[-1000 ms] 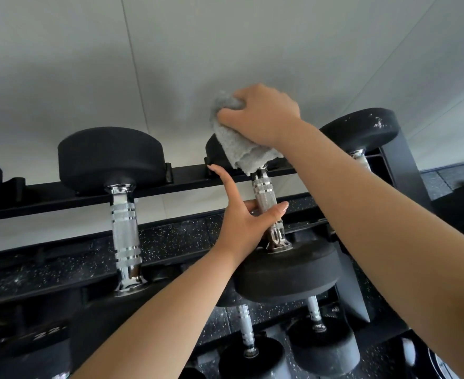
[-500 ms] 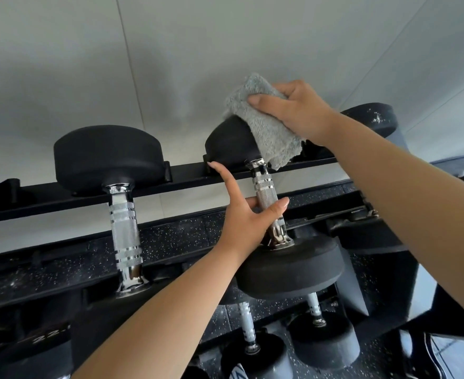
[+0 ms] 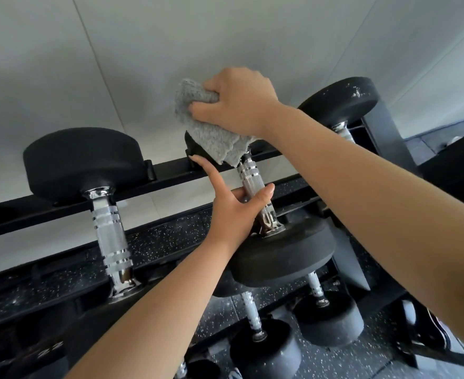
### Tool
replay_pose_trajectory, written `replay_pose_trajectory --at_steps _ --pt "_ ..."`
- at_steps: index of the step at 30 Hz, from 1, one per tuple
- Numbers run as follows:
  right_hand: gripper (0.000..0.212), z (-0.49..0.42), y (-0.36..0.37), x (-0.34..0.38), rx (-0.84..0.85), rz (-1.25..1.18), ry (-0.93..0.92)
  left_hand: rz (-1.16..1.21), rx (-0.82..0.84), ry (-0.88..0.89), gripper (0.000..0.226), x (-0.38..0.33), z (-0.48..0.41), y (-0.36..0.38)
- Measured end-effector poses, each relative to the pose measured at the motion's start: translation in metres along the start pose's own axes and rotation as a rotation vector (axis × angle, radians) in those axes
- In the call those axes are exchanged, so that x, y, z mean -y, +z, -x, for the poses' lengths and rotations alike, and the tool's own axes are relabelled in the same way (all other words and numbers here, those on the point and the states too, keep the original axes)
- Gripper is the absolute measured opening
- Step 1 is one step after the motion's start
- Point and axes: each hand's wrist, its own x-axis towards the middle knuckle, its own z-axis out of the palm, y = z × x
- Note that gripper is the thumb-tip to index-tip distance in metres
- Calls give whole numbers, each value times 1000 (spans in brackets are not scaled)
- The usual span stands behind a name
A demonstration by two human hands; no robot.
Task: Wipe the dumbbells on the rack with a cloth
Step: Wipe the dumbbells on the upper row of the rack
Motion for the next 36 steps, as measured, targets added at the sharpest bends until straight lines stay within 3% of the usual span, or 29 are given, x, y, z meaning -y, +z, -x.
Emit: replay_pose_trajectory --at_steps 2,5,9,12,19,25,31,36 --pt "49 4 0 -12 -39 -157 17 -4 7 -3 126 -2 1 0" --pt "43 11 1 -32 -86 -580 97 -7 16 -10 125 -2 2 0" --pt "29 25 14 -66 -223 -1019 335 -18 18 -5 125 -3 3 0" --pt "42 31 30 -79 -252 -1189 566 -9 19 7 125 -2 2 1" --pt "31 36 27 -69 -208 -1300 858 9 10 8 125 -1 0 1" --pt "34 41 25 -60 -386 -990 721 12 0 1 126 -1 0 3" --pt "40 37 23 -60 -313 -1118 919 -46 -2 15 125 0 0 2" --pt "35 58 18 -56 -317 -1019 847 -231 -33 20 120 -3 1 5"
